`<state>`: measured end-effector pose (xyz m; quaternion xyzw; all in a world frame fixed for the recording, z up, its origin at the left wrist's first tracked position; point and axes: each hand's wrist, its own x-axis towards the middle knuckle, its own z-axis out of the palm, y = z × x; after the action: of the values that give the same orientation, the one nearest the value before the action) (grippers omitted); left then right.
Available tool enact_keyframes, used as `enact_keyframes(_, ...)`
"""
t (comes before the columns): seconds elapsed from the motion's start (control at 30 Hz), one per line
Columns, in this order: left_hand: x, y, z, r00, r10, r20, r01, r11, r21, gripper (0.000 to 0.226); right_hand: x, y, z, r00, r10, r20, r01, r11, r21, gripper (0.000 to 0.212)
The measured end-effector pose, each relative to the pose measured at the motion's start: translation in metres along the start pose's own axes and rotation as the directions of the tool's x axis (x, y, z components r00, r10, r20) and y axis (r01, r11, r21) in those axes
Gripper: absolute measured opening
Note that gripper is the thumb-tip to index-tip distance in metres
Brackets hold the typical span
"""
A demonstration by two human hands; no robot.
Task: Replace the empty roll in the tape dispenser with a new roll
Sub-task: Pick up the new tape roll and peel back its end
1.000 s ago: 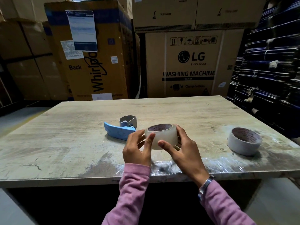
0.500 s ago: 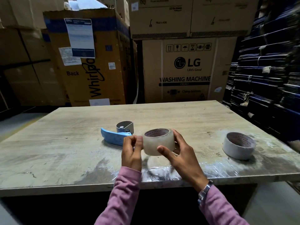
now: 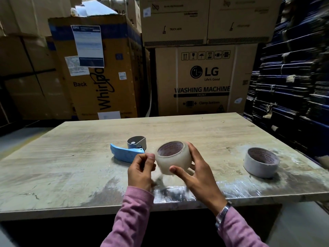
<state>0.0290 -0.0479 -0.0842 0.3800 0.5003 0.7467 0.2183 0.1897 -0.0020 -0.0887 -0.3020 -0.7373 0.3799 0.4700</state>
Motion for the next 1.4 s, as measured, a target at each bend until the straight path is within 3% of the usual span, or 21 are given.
enact_keyframes(0.1, -0.009, 0.000, 0.004, 0.957, 0.283, 0.065, -0.290, 0.924, 0.249, 0.010, 0.001, 0.004, 0.001, 0.996, -0.061, -0.068, 0.048, 0.984, -0.174, 0.097)
enact_keyframes(0.2, -0.010, -0.002, 0.010, 0.859, 0.486, 0.158, -0.489, 0.691, 0.532, 0.018, 0.000, 0.007, 0.005, 0.978, -0.208, -0.028, 0.179, 0.898, -0.401, 0.090)
enact_keyframes(0.27, -0.012, -0.002, 0.015, 0.855, 0.472, 0.215, -0.508, 0.676, 0.534, 0.029, -0.002, 0.006, 0.007, 0.964, -0.260, 0.048, 0.251, 0.841, -0.480, 0.086)
enact_keyframes(0.4, -0.010, -0.004, 0.019, 0.935, 0.251, 0.252, -0.334, 0.862, 0.382, 0.041, -0.002, 0.007, 0.007, 0.948, -0.289, 0.131, 0.316, 0.818, -0.480, 0.088)
enact_keyframes(0.53, -0.012, 0.001, 0.020, 0.957, 0.102, 0.273, -0.135, 0.985, 0.104, 0.022, -0.001, 0.003, 0.006, 0.941, -0.314, 0.123, 0.337, 0.879, -0.338, 0.078)
enact_keyframes(0.63, -0.011, 0.003, 0.017, 0.963, 0.044, 0.266, -0.048, 0.999, 0.009, 0.012, -0.002, 0.001, 0.001, 0.974, -0.218, -0.061, 0.211, 0.972, -0.102, 0.056)
enact_keyframes(0.77, -0.015, 0.000, 0.016, 0.930, 0.047, 0.365, -0.073, 0.996, 0.056, 0.013, 0.000, 0.002, -0.006, 0.991, 0.031, -0.131, -0.016, 0.993, 0.114, 0.026)
enact_keyframes(0.9, -0.017, -0.003, 0.016, 0.893, 0.056, 0.447, -0.143, 0.976, 0.164, 0.020, 0.001, 0.006, -0.010, 0.982, 0.140, -0.124, -0.099, 0.951, 0.294, 0.027)
enact_keyframes(0.97, -0.019, -0.002, 0.018, 0.882, 0.028, 0.470, -0.123, 0.977, 0.174, 0.023, 0.001, 0.006, -0.011, 0.982, 0.132, -0.134, -0.085, 0.947, 0.309, 0.029)
enact_keyframes(1.07, -0.020, -0.004, 0.019, 0.884, 0.092, 0.458, -0.268, 0.903, 0.336, 0.025, 0.000, 0.004, -0.011, 0.990, 0.083, -0.118, -0.046, 0.957, 0.287, 0.032)
enact_keyframes(1.13, -0.019, -0.003, 0.019, 0.896, 0.122, 0.427, -0.288, 0.891, 0.351, 0.032, 0.000, 0.003, -0.012, 0.995, 0.049, -0.092, -0.022, 0.961, 0.276, 0.033)
enact_keyframes(1.27, -0.015, -0.001, 0.018, 0.962, 0.217, 0.166, -0.256, 0.928, 0.270, 0.033, -0.002, 0.001, -0.013, 0.997, 0.052, -0.057, -0.034, 0.958, 0.286, 0.040)
enact_keyframes(1.4, -0.012, 0.000, 0.014, 0.880, 0.411, 0.239, -0.475, 0.779, 0.409, 0.028, -0.001, 0.002, -0.014, 0.999, 0.030, -0.042, -0.019, 0.972, 0.233, 0.041)
